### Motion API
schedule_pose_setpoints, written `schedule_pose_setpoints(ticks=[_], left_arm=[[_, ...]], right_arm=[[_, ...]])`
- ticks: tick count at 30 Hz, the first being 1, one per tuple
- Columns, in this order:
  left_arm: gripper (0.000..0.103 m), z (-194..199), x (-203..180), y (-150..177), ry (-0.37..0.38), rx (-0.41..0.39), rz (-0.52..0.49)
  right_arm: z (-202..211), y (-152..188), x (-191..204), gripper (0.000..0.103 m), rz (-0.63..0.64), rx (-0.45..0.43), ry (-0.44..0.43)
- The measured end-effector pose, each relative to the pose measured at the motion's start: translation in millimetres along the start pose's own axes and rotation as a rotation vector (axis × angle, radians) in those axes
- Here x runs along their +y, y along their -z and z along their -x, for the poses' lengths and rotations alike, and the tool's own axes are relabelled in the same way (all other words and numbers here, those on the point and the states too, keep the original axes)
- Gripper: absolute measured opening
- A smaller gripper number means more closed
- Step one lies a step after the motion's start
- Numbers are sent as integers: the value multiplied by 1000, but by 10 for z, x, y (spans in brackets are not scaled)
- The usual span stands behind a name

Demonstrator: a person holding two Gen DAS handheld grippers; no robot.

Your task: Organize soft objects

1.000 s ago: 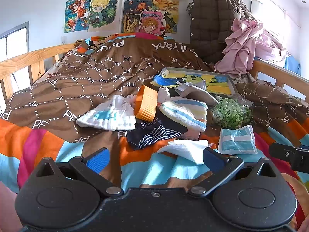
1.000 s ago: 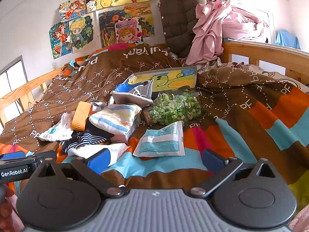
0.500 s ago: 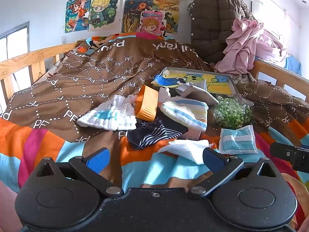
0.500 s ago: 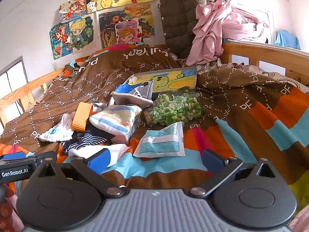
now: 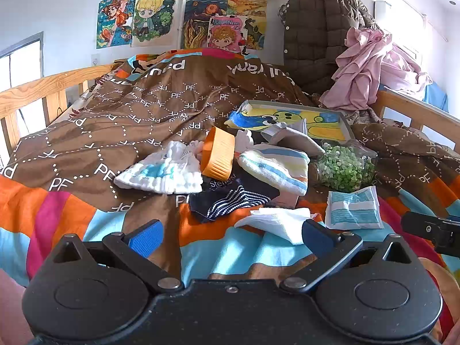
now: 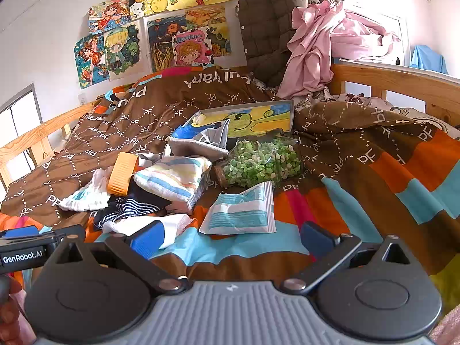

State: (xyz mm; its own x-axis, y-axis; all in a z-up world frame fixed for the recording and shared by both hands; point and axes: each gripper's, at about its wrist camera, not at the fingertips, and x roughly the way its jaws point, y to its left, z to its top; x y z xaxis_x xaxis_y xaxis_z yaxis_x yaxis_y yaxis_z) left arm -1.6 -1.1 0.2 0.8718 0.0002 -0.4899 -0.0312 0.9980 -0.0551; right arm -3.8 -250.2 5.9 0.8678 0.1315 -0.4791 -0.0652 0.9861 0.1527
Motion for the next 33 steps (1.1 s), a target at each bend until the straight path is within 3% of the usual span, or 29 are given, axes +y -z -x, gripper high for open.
schedule_pose_setpoints(ticks=[33], left_arm=[[102,28,0,-5,13,-10,8]], right_arm=[[11,-3,21,103,1,-5,-2]])
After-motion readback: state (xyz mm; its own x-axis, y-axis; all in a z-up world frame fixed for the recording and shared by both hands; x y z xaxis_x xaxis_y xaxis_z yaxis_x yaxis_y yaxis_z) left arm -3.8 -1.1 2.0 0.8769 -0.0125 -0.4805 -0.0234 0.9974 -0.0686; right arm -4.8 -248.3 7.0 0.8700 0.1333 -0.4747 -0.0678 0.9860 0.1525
